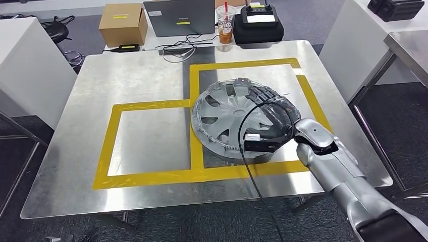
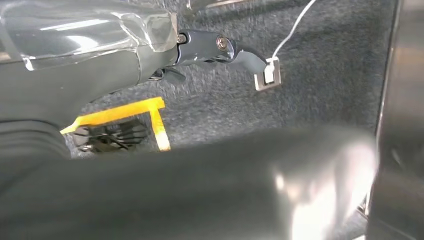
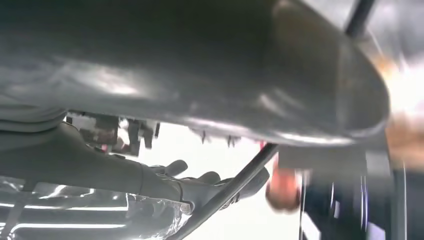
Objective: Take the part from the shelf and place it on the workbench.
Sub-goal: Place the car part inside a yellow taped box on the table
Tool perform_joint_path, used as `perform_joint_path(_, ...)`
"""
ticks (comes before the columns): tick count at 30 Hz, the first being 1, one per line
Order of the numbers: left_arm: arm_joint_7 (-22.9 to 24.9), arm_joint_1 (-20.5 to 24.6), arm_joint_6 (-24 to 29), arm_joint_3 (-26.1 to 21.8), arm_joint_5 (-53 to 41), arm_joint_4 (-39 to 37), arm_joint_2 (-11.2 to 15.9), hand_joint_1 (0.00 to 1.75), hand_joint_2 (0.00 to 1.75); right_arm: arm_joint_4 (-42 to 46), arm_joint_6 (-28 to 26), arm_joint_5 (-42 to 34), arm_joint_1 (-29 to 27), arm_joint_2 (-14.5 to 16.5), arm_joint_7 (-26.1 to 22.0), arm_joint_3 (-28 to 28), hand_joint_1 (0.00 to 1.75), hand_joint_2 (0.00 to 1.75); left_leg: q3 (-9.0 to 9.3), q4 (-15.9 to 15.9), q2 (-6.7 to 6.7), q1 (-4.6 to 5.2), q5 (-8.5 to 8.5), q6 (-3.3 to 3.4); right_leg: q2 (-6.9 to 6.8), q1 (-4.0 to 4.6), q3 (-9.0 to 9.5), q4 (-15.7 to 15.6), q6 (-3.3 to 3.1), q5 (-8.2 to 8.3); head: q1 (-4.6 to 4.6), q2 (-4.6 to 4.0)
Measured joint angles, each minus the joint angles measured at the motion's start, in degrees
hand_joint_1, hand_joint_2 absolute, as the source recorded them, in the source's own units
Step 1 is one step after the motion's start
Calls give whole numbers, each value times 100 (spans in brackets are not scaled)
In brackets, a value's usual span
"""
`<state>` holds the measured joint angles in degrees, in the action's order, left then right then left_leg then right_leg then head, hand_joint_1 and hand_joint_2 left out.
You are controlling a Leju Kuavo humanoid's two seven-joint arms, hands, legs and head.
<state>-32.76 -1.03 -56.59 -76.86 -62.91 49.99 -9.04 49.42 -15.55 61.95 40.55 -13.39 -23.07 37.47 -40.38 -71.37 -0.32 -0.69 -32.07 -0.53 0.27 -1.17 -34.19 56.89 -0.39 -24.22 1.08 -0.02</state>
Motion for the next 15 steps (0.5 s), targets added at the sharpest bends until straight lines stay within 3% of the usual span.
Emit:
perform_joint_path(1,5,-18,-42,-10,10,81,-57,0,0,530,-15,108,-274,-15,22,-331,0,0,-104,-211,1,-15,-48,-15,-6,1,2,2,-3,-4,0,0)
perform_joint_path(2,7,-34,-71,-25,17,155,-104,0,0,1063,-13,232,-550,-19,13,-667,0,0,-104,-199,3,-27,17,-22,-11,0,6,3,-2,-10,-1,0)
perform_joint_path(4,11,-52,-119,-78,35,316,-193,0,0,2138,-9,512,-1064,-3,-76,-1340,0,0,212,450,6,-41,388,-3,-16,-2,28,3,13,-24,2,0)
perform_joint_path(6,30,-54,-190,-157,53,502,-282,0,0,3022,-39,798,-1485,8,-203,-1875,0,0,587,1166,0,-27,621,40,-19,16,45,1,50,-44,-3,0)
perform_joint_path(7,50,-57,-249,-207,57,610,-340,0,0,3374,-64,946,-1681,1,-257,-2082,0,0,678,1332,-3,-11,640,65,-21,25,46,0,76,-52,-4,0)
perform_joint_path(11,132,-57,-533,-452,53,1101,-587,0,0,4326,-322,1503,-2462,-106,-245,-2620,0,0,752,1437,-5,16,655,222,-23,12,22,47,196,-98,-9,0)
perform_joint_path(13,132,-45,-599,-554,12,1288,-679,0,0,4583,-506,1647,-2778,-202,-114,-2818,0,0,781,1489,-3,5,696,297,-21,7,-200,518,179,-347,-21,0)
perform_joint_path(15,117,-38,-622,-643,-47,1410,-742,0,0,4734,-638,1737,-3059,-281,17,-3002,0,0,775,1492,-4,29,699,324,-20,7,-589,1348,154,-692,-28,0)
